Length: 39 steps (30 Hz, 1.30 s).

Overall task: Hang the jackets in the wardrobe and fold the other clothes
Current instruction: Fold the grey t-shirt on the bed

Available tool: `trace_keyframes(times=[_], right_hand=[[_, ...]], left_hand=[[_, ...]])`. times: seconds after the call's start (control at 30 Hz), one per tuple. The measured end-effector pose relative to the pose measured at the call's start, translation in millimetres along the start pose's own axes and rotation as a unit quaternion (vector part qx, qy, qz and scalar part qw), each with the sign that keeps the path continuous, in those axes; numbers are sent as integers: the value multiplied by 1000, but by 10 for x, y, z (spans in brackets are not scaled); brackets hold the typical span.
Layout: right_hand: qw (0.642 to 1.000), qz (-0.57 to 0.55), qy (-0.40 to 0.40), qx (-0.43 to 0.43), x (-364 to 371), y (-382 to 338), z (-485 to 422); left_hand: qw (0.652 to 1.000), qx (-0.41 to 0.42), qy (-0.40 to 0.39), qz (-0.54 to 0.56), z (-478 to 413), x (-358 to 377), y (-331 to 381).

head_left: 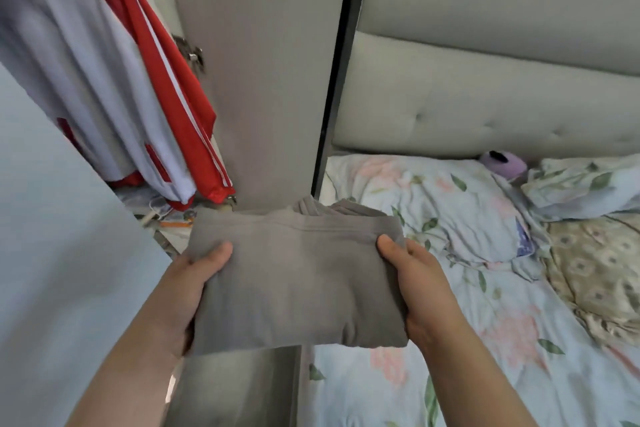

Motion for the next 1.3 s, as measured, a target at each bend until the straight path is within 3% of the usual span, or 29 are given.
trace_keyframes(times=[0.17,0.53,0.87,1.13,1.3], right_hand=[[989,79,62,-107,427,-976,579],[981,65,46,-178,1158,-2479,1317],[983,64,41,-169,1584,-2679,1380],[981,36,25,-187,1578,-2946,1167],[975,26,-9,-222,1758,-3330,762]], left_hand=[[998,64,-4,-10,564,-137,997],[988,144,-25,-43,1531,-393,2588],[991,129,-8,-20,1670,-694,2840],[981,166,-94,26,1719,-569,2887],[965,260,14,-38,1670,-281,3206]])
Point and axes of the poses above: each hand's wrist, its own z-axis away from the middle knuckle, its own x-axis out of the palm, y = z × x, the point moved 5 cm from there along -z, towards the middle knuckle, and after that the axes turned 7 degrees about -x, right-handed, at the moved point
